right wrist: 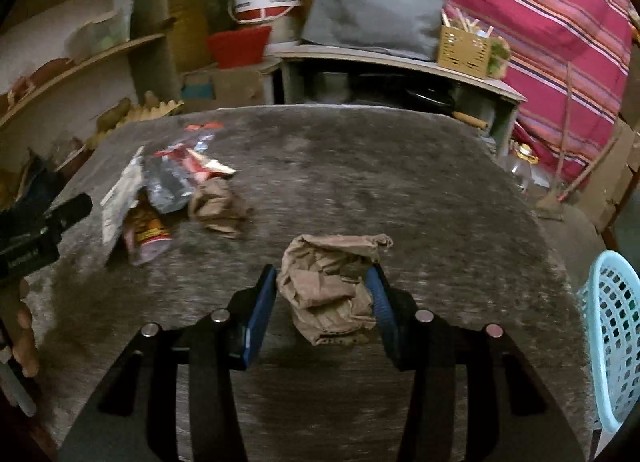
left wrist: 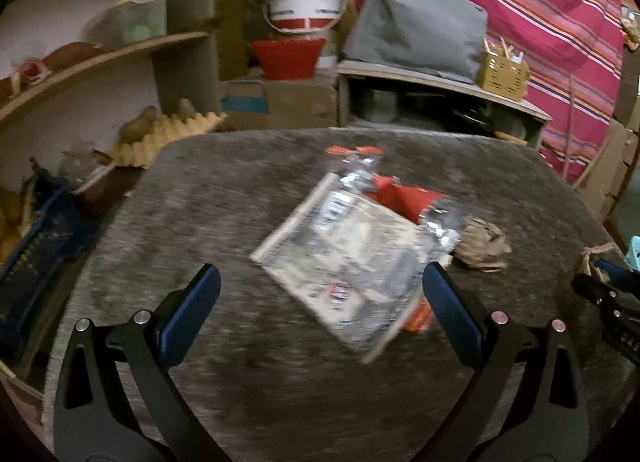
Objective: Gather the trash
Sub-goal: 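Grasp the white paper packet with the left tool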
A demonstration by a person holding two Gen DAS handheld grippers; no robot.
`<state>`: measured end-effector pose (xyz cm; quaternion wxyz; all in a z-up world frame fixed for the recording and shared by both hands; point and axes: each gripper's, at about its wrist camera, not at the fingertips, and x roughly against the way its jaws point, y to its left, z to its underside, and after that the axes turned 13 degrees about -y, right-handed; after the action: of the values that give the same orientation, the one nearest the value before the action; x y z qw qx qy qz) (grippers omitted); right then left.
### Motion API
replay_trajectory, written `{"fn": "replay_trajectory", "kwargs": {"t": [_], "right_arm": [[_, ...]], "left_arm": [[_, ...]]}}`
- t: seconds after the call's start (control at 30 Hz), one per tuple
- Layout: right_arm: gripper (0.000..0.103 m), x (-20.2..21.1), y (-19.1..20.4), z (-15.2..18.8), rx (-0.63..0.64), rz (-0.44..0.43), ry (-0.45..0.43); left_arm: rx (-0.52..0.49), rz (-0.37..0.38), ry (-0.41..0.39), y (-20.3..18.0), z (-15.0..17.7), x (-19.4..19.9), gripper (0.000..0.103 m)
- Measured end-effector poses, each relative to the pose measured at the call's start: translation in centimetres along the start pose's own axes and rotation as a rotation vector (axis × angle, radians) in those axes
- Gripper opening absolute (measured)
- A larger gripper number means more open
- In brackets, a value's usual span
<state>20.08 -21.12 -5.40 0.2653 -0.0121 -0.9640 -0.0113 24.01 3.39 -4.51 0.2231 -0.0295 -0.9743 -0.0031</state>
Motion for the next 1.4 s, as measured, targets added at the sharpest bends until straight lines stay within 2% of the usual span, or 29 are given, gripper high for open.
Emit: {"fn": "replay_trajectory", "kwargs": {"t": [0.2, 0.33, 0.47, 0.53, 0.57, 0.6, 0.67, 0.83, 0.93, 1.0, 1.03, 1.13, 1.23, 1.4], "right_arm": [[0.047, -0.6, -2.1, 0.5, -0.031, 0.007, 0.006], [0.047, -0.9, -2.8, 0.6, -0.039, 0.010, 0.006], [0.047, -0.8, -3.3, 0.9, -0.045, 0.010, 0.006], [0.047, -0.8, -3.6, 1.0, -0.051, 0.009, 0.006], [0.047, -0.8, -3.7, 1.0, -0.055, 0.008, 0.006], [0.047, -0.8, -3.8, 1.0, -0.058, 0.009, 0.004], [0.047, -0.6, -4.0, 1.0, -0.059, 0.011, -0.001], [0.047, -0.2, -4.2, 0.9, -0.052, 0.016, -0.007], [0.047, 0.0, -4.4, 0.8, -0.053, 0.017, -0.010], [0.047, 0.2, -4.6, 0.8, -0.055, 0.017, -0.014], [0.047, 0.3, -4.6, 0.8, -0.056, 0.016, -0.015], [0.047, 0.8, -4.9, 0.8, -0.059, 0.010, -0.023], [0.047, 1.7, -5.7, 0.7, -0.068, 0.006, -0.038], [0.047, 3.8, -7.7, 0.0, -0.062, 0.020, -0.069]], "left_arm": [[-0.008, 0.054, 0.030, -2.7, 0.6, -1.8, 0.097], [-0.074, 0.017, 0.037, -4.3, 0.9, -2.5, 0.097], [-0.023, 0.037, 0.044, -3.2, 0.5, -2.9, 0.087], [-0.003, 0.051, 0.063, -2.7, 0.6, -3.4, 0.078], [0.007, 0.059, 0.077, -2.5, 0.7, -3.7, 0.068], [0.019, 0.070, 0.090, -2.2, 0.7, -4.0, 0.062], [0.029, 0.079, 0.086, -2.1, 0.7, -3.9, 0.059], [-0.020, 0.054, 0.050, -2.3, 0.2, -2.7, 0.048], [-0.020, 0.052, 0.059, -1.6, 0.1, -2.4, 0.031], [-0.024, 0.048, 0.063, -1.2, 0.1, -2.3, 0.009], [-0.033, 0.037, 0.062, -1.0, 0.1, -2.1, 0.006], [-0.055, 0.023, 0.056, -0.7, 0.3, -1.5, 0.001], [-0.101, -0.014, 0.020, -0.9, 0.2, -0.1, 0.000], [-0.139, -0.029, -0.028, -1.6, -0.6, 2.9, 0.000]]}}
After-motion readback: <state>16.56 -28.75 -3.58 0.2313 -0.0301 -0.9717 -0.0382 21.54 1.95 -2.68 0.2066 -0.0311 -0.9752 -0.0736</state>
